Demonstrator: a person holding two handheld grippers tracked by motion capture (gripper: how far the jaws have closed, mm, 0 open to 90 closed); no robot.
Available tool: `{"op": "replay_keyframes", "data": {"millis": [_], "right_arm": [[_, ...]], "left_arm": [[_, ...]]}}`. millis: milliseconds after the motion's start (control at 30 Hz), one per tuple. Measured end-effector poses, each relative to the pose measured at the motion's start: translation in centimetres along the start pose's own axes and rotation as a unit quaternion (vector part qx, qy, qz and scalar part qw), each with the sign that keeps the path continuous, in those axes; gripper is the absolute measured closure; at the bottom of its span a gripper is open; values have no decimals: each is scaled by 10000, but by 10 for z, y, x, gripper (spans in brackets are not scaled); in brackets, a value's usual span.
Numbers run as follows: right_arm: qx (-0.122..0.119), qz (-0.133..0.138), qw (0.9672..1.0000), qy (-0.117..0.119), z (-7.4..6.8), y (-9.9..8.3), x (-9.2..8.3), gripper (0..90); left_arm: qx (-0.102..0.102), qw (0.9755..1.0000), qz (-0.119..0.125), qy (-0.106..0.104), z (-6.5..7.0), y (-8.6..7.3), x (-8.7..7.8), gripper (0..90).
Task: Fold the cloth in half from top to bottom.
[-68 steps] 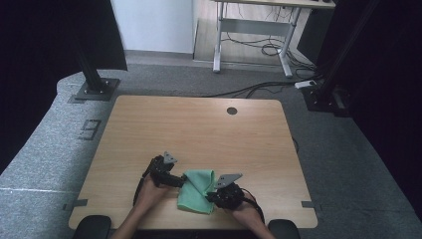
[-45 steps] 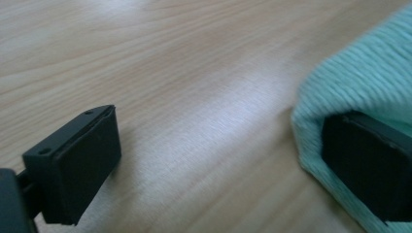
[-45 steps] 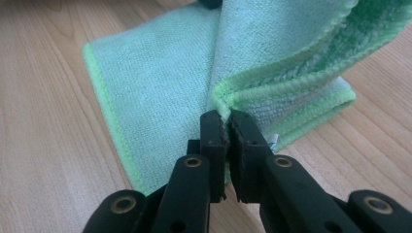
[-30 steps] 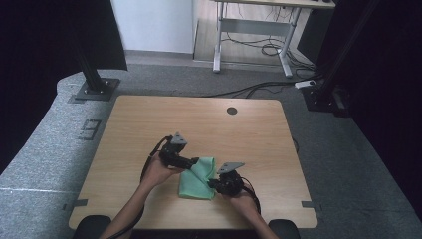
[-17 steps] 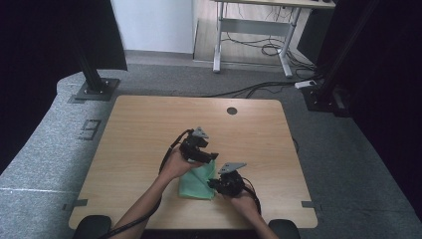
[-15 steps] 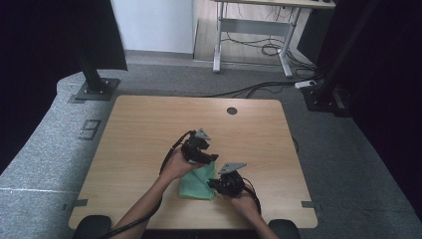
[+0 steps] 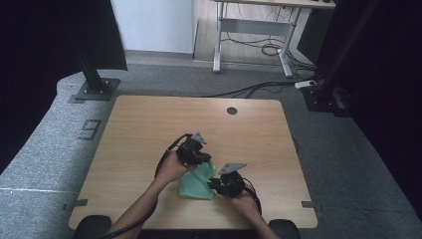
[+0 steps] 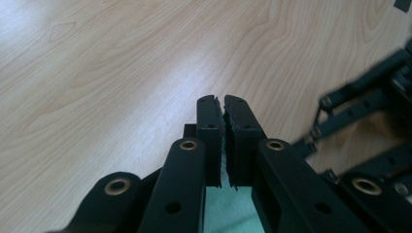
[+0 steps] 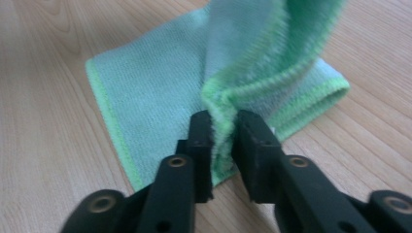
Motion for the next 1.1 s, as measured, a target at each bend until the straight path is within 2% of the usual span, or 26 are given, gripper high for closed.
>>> {"op": "replay_keyframes", "data": {"millis": [200, 400, 767, 833, 933, 1033, 1100], "right_arm": [[-59, -55, 10000, 26, -2, 1, -3, 680], [-67, -45, 10000, 53, -6, -1, -12, 586], [42, -23, 10000, 23, 1, -12, -34, 465], [92, 9, 10000, -22, 4, -13, -37, 452], [172, 85, 9998, -113, 7, -11, -39, 420], [180, 172, 9994, -220, 8, -5, -39, 378], [183, 249, 9991, -280, 7, 2, -37, 347]], "left_arm": [[-41, 9999, 75, 54, 7, -15, -20, 854], [-84, 9998, 84, 141, 14, -36, -33, 847], [-324, 9994, 89, 12, 33, -83, -37, 797], [-315, 9994, 139, -20, 37, -88, -38, 737], [-221, 9994, 271, 64, 39, -88, -47, 550], [-224, 9985, 412, 274, 33, -79, -57, 401], [-292, 9976, 514, 367, 24, -72, -60, 340]]}}
Point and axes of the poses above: each handheld gripper's, and its own axes: x roughly forward along the jaws, y roughly out of its top, z roughly to its right, the point moved 1 cm from there along x, roughly forward along the jaws, and after that the axes turned 10 degrees about x, right-handed, at the moved point
